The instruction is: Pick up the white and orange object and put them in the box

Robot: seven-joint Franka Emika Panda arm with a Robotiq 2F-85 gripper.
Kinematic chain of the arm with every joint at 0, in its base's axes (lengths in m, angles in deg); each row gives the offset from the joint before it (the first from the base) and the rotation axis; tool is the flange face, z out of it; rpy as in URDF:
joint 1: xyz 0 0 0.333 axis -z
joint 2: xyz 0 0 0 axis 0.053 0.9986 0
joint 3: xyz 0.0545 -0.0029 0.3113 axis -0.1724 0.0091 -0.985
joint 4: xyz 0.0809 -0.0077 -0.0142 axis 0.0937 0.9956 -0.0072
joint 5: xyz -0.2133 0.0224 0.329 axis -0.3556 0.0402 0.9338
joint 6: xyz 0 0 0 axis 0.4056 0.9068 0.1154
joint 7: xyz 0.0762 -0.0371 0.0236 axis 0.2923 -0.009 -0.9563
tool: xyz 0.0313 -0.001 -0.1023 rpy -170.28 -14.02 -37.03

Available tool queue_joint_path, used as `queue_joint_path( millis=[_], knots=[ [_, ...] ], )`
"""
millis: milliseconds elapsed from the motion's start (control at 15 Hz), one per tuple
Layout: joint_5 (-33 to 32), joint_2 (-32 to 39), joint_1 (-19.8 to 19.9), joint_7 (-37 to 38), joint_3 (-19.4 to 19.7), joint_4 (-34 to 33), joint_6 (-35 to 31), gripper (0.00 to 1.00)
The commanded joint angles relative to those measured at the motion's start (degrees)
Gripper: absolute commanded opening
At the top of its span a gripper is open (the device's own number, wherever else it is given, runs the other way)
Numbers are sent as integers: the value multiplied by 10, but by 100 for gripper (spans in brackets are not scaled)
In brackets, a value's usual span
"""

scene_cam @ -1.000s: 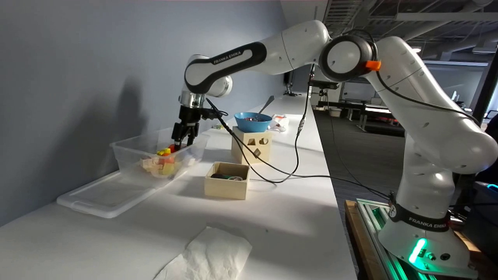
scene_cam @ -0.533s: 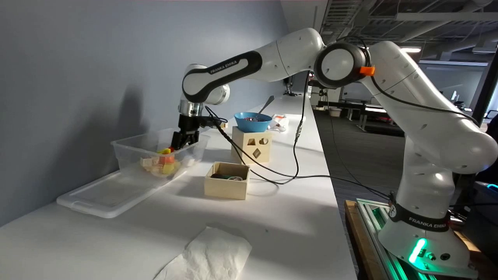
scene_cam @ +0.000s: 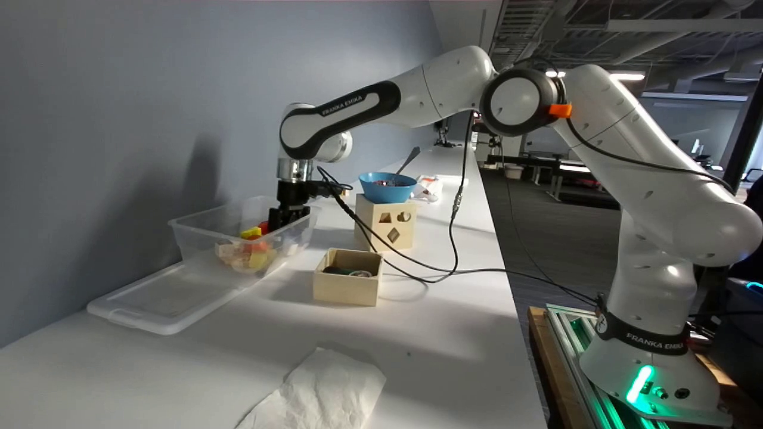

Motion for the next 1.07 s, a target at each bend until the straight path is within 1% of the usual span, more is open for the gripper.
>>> queue_joint_path(
  millis=[0,333,400,533,733,1000],
  knots=[
    [-7,-1,6,21,-7,-14,28,63],
    [-14,-10,4,33,-1,-14,33,28],
    [-16,-14,2,35,1,-13,33,19],
    [-21,-26,-1,34,2,-8,29,8],
    [-32,-65,-6,11,-2,11,9,8],
    [-51,-136,-17,-26,-10,41,-5,8]
  ],
)
